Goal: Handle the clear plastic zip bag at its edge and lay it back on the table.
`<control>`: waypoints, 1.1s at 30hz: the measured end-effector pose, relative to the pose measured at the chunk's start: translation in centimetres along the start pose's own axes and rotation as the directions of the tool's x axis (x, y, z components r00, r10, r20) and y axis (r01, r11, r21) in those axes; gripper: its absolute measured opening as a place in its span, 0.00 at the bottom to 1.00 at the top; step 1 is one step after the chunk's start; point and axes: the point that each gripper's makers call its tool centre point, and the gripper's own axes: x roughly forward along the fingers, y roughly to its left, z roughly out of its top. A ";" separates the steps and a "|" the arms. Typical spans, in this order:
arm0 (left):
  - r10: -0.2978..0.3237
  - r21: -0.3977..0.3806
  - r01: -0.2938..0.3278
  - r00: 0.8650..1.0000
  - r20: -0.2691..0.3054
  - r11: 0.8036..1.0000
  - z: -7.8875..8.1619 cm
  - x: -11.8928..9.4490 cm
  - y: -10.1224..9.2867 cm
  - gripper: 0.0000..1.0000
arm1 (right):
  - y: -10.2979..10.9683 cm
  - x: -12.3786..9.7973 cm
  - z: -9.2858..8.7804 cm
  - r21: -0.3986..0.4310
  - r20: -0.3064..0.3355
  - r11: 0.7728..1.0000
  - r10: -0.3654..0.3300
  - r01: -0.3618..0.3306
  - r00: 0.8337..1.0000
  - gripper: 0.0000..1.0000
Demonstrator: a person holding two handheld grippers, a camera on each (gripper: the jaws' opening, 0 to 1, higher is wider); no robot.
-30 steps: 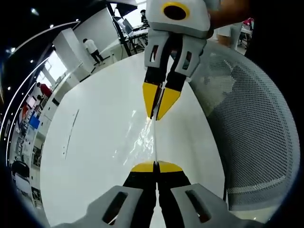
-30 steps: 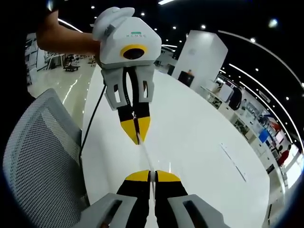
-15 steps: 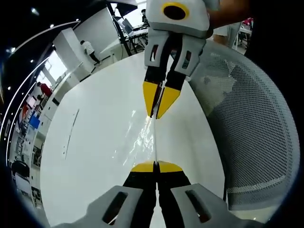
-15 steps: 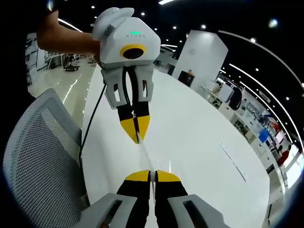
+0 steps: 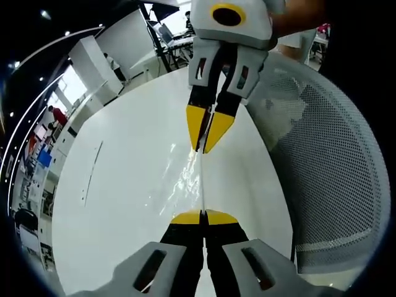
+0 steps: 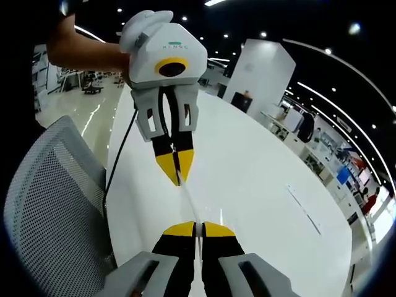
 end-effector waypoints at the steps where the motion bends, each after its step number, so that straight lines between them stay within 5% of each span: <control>1: 0.000 -0.001 0.000 1.000 0.000 1.000 0.0 0.0 0.0 0.00 | 0.0 0.0 0.0 0.001 0.000 1.000 0.000 0.000 1.000 0.00; 33: 0.006 -0.003 -0.006 1.000 -0.001 1.000 -0.1 -0.2 0.3 0.00 | -0.4 -0.2 -0.1 0.010 -0.003 1.000 -0.012 0.013 1.000 0.00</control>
